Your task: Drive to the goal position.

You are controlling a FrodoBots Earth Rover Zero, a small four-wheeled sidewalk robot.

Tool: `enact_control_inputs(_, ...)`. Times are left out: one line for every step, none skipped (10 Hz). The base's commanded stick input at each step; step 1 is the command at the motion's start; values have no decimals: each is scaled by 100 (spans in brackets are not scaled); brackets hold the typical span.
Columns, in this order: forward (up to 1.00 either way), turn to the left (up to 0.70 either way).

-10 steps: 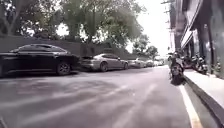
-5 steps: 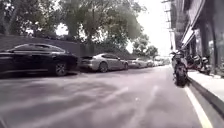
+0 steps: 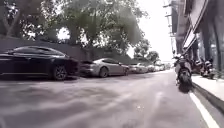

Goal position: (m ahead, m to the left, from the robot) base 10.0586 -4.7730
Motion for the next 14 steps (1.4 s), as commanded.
enact_control_inputs(45, 0)
enact_control_inputs(45, 0)
enact_control_inputs(45, -1)
enact_control_inputs(45, -3)
enact_control_inputs(45, -6)
enact_control_inputs(45, -8)
enact_control_inputs(45, -27)
enact_control_inputs(45, -27)
enact_control_inputs(45, -27)
enact_control_inputs(45, -27)
enact_control_inputs(45, -27)
enact_control_inputs(45, -27)
enact_control_inputs(45, 0)
enact_control_inputs(45, 0)
